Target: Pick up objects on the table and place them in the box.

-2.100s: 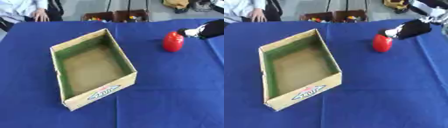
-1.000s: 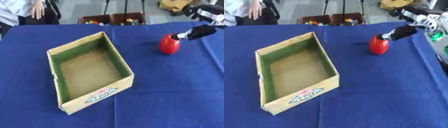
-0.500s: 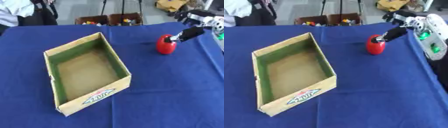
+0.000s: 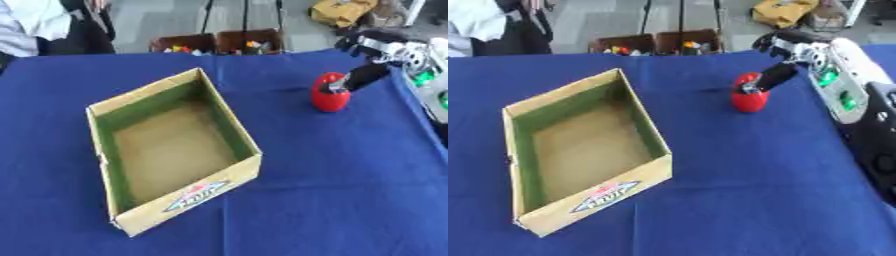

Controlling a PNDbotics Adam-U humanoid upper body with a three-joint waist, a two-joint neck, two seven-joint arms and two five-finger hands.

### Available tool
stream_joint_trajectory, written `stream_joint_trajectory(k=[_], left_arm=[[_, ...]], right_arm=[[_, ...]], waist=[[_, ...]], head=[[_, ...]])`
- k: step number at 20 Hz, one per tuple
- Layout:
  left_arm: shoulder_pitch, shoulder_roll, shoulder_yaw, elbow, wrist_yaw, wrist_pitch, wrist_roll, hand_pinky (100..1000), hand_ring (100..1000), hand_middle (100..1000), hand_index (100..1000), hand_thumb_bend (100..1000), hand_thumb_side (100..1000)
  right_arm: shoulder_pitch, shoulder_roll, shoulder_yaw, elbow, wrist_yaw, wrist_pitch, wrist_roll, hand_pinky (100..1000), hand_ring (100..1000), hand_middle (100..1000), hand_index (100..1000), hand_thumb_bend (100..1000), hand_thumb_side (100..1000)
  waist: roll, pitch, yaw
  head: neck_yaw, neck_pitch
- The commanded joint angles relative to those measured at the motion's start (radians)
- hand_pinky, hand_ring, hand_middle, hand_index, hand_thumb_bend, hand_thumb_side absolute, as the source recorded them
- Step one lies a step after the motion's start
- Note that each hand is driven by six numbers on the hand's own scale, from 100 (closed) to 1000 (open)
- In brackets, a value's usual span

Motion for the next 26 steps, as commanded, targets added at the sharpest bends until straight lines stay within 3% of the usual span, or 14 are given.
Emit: stream_joint_trajectory(k=[1, 16, 26], left_arm=[[-0.016, 0.022, 0.003, -0.016, 0.004, -0.001, -0.003, 616, 782, 797, 874, 100, 824], [-0.017, 0.019, 0.002, -0.016, 0.007, -0.002, -0.004, 611, 781, 795, 869, 100, 823], [-0.018, 0.017, 0.005, -0.016, 0.008, -0.001, 0.003, 610, 783, 795, 865, 100, 820]], right_arm=[[-0.025, -0.016, 0.002, -0.003, 0.027, -0.010, 0.019, 789, 847, 868, 951, 594, 420], [-0.021, -0.001, 0.012, 0.039, 0.100, -0.010, 0.080, 738, 824, 865, 919, 561, 364], [-0.019, 0.011, 0.009, 0.064, 0.044, 0.007, 0.101, 645, 750, 811, 908, 551, 325]], waist=[[-0.011, -0.009, 0.002], [-0.011, 0.000, 0.007], [-0.012, 0.008, 0.010]], head=[[-0.004, -0.011], [-0.011, -0.019], [-0.013, -0.020]])
